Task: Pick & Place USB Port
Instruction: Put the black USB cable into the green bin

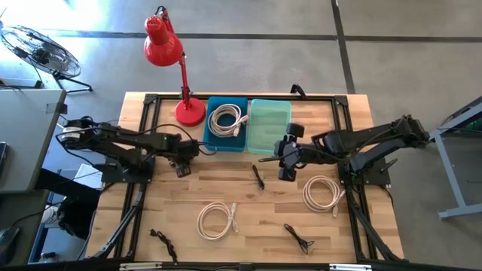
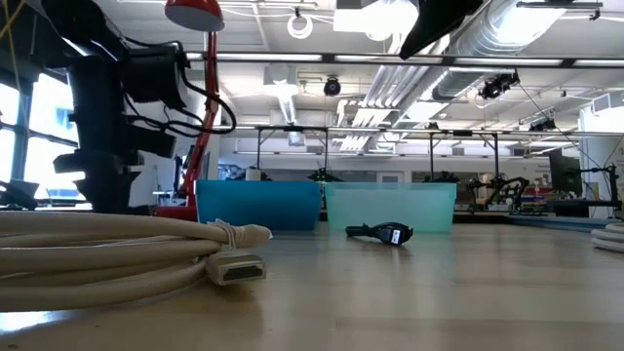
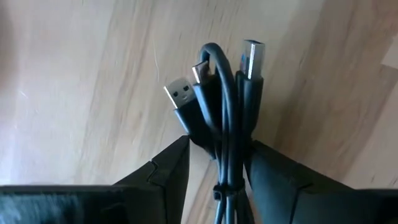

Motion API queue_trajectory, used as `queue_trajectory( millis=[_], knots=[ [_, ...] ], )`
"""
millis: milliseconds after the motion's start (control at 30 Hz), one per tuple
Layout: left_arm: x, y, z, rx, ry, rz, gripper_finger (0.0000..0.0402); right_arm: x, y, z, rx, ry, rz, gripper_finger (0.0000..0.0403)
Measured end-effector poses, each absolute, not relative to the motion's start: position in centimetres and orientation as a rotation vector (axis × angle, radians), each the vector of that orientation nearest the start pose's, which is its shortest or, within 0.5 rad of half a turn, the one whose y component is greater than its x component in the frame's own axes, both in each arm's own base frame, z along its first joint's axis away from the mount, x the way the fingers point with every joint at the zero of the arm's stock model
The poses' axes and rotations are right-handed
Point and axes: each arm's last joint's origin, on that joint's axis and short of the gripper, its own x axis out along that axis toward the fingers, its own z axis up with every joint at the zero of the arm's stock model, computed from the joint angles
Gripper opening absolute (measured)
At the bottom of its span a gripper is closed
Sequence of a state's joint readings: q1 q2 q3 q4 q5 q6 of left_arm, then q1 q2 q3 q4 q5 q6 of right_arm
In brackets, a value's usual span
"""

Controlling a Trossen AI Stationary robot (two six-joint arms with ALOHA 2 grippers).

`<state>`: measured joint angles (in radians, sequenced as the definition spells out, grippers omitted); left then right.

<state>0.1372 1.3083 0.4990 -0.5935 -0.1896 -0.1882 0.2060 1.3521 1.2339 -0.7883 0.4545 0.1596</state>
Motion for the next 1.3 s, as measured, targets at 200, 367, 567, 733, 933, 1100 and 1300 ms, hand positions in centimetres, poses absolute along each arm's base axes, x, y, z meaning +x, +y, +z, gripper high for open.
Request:
queue_trajectory(
  millis=[200, 367, 567, 733, 933, 1100, 1300],
  knots=[
    [17.5, 2.9, 12.5, -0.123, 1.378, 0.408, 0.0074, 26.7, 4.6, 31.8, -0.155, 0.833, -0.294, 0.0183],
    [17.7, 3.0, 12.7, -0.105, 1.383, 0.392, 0.0024, 26.7, 4.6, 31.8, -0.141, 0.829, -0.304, 0.0183],
    [17.8, 3.0, 12.9, -0.095, 1.378, 0.377, 0.0024, 26.7, 4.6, 31.8, -0.136, 0.827, -0.308, 0.0183],
    [18.8, 2.7, 14.6, -0.018, 1.305, 0.384, 0.0022, 26.7, 4.6, 31.8, -0.135, 0.826, -0.308, 0.0183],
    [21.1, 1.3, 19.0, 0.088, 1.124, 0.333, 0.0015, 26.8, 4.6, 31.9, -0.137, 0.82, -0.306, 0.0183],
    [22.8, -0.6, 24.1, 0.215, 0.936, 0.282, 0.0015, 26.9, 4.7, 32.0, -0.153, 0.806, -0.294, 0.0183],
    [24.0, -2.9, 30.3, 0.405, 0.649, 0.255, 0.0015, 27.5, 5.0, 32.5, -0.182, 0.739, -0.256, 0.0183]
  ],
)
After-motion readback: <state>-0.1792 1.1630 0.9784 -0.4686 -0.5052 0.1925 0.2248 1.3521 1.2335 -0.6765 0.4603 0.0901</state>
